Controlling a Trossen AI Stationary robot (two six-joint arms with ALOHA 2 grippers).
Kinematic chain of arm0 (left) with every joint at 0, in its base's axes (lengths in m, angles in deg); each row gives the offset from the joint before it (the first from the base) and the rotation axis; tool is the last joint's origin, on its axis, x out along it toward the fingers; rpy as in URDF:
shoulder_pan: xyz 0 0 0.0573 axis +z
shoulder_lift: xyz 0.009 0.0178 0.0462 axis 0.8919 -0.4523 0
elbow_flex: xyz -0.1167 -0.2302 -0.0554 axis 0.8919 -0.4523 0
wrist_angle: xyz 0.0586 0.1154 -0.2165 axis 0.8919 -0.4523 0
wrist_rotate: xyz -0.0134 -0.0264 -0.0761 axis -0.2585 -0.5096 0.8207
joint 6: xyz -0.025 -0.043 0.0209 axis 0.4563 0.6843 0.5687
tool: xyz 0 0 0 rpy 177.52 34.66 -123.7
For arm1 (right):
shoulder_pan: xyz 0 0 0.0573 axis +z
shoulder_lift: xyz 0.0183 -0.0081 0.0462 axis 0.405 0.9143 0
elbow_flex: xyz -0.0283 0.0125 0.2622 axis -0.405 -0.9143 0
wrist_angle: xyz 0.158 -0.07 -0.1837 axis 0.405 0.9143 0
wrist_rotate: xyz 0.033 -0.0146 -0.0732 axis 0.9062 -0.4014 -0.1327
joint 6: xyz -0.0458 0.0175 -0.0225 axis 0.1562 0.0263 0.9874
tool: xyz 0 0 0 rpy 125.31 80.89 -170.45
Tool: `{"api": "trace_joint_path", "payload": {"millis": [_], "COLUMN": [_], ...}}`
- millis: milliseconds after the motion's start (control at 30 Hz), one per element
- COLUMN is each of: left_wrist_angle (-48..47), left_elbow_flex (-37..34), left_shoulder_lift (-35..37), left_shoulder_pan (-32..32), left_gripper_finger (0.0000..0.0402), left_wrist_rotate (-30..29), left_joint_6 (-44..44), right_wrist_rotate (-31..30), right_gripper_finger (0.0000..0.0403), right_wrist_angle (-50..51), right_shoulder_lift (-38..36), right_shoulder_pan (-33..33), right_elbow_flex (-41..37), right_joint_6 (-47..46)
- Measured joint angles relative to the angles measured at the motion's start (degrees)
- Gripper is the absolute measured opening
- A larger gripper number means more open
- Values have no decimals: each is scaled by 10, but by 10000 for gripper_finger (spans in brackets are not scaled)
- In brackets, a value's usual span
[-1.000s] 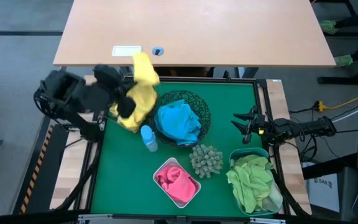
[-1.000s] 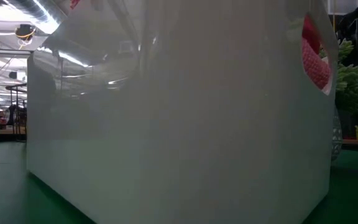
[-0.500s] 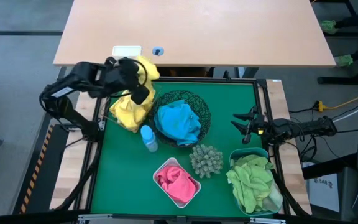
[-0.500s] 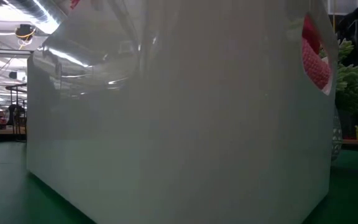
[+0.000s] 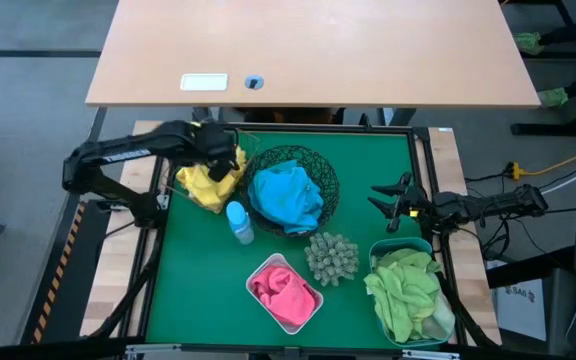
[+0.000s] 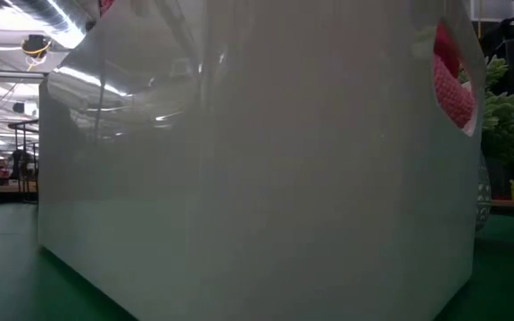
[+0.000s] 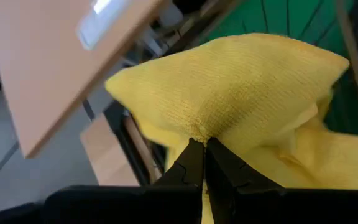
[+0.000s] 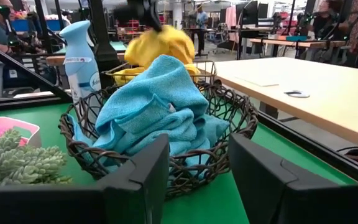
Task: Sort microfiber towel by color & place in baskets
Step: Put the yellow microfiber cloth into the rectangular wire basket
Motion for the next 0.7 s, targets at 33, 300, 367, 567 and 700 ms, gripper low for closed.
{"api": "trace_joint_path", "payload": {"millis": [33,300,367,567,700], "left_wrist_angle": [17,193,223,261,257], "left_elbow_flex": [-27,-204,-236,-303,-309], "left_shoulder_lift": [0,0,1,0,1], "left_shoulder_pan": [3,37,48,65,65], "left_gripper_finger": [0,0,0,6,34], "left_wrist_rotate": [6,44,44,42,42], "left_joint_6": [-5,-66,-66,-59,-32], "right_wrist_rotate": [0,0,0,0,0], "right_gripper_finger": [168,168,168,168,168], "right_wrist_angle": [0,0,0,0,0], "right_shoulder_lift": [1,0,0,0,0], "right_shoulder_pan": [0,0,0,0,0], "right_elbow_flex": [0,0,0,0,0], "right_joint_6": [-2,-17,-17,-17,-17]}}
